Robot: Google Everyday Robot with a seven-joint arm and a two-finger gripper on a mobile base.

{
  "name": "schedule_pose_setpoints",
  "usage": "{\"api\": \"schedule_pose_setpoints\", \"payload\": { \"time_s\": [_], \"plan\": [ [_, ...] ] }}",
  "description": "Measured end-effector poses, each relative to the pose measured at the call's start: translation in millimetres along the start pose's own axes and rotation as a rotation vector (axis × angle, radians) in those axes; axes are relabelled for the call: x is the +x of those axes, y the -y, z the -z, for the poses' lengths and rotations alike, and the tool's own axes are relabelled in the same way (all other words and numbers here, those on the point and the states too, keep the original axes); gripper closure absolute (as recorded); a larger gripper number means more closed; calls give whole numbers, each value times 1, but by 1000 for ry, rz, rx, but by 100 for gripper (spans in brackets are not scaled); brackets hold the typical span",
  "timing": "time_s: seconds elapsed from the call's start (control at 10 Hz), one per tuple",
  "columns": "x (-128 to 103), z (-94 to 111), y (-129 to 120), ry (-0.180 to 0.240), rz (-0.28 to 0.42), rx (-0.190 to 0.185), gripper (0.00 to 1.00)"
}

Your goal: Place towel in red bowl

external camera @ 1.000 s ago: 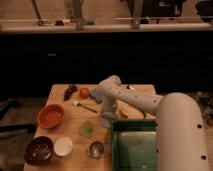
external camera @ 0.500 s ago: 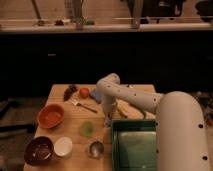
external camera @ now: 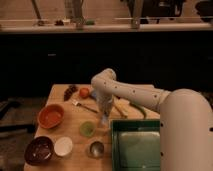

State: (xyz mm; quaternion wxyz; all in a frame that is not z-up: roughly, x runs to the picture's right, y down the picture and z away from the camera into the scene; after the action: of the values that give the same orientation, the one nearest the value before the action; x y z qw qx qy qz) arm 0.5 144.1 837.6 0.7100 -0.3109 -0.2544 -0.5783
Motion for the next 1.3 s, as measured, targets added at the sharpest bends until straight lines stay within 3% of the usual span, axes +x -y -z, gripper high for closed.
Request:
{"api": "schedule_pose_setpoints", "payload": {
  "time_s": [0.2,0.6,1.3],
  "plan": [
    [-7,16,24,-21,24,32,94],
    [1,38,58,-58,24,110,94],
    [1,38,57,-58,24,107,94]
  ]
}}
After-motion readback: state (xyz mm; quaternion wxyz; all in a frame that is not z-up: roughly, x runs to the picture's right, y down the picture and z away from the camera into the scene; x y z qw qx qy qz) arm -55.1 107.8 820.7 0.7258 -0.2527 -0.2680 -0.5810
